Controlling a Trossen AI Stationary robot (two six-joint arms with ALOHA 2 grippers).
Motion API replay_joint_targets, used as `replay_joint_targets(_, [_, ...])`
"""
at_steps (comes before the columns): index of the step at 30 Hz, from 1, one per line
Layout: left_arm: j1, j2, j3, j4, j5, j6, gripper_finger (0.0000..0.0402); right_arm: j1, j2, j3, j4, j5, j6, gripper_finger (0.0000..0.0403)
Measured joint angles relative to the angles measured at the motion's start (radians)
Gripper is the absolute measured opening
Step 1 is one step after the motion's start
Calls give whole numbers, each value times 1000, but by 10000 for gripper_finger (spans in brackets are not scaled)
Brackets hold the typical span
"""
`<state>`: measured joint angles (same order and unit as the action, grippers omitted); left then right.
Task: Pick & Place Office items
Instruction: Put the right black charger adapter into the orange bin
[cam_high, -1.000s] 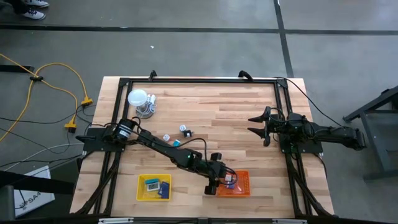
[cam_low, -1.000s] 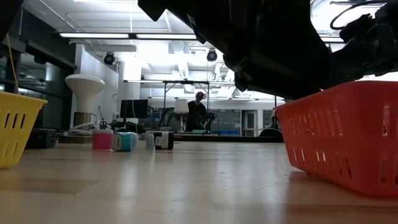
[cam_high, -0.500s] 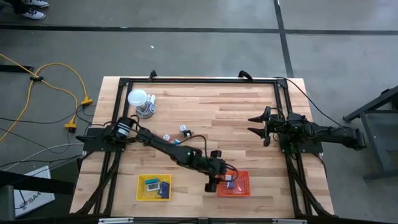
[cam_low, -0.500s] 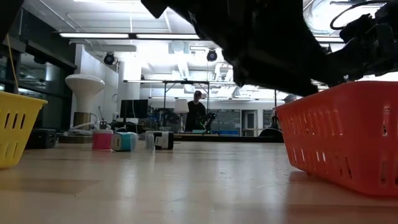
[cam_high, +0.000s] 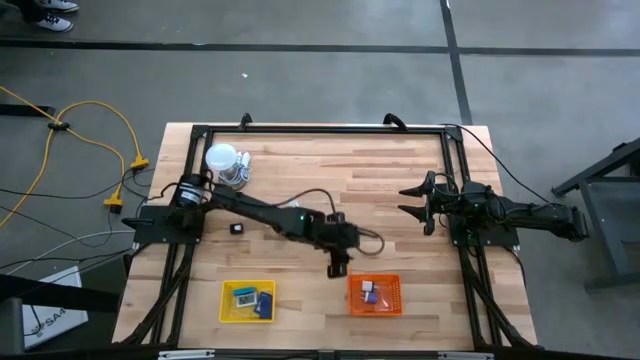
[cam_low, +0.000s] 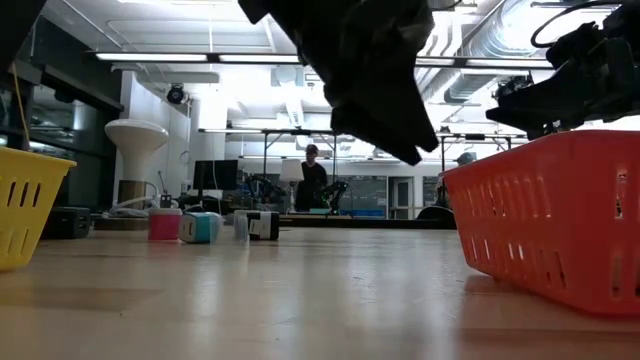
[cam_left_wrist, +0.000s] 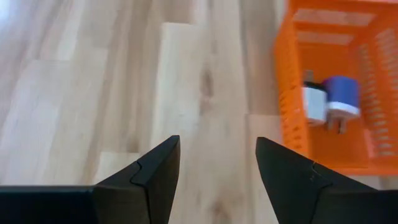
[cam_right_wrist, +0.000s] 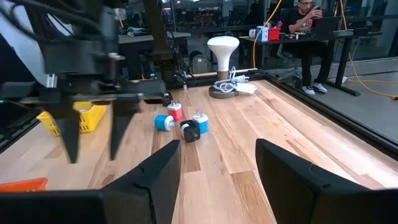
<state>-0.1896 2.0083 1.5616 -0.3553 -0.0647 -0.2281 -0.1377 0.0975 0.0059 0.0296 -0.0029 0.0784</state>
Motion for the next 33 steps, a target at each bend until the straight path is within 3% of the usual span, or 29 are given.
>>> replay_joint_targets(17, [157, -47, -21, -213, 5, -102, 205, 0, 0, 0, -1, 0, 0, 195])
replay_joint_targets(27, [247, -197, -276, -122, 9, -68, 205, 0, 0, 0, -1, 0, 0, 195])
replay_joint_targets(33, [293, -243, -359, -109, 21, -13, 205, 0, 0, 0, -2, 0, 0, 195])
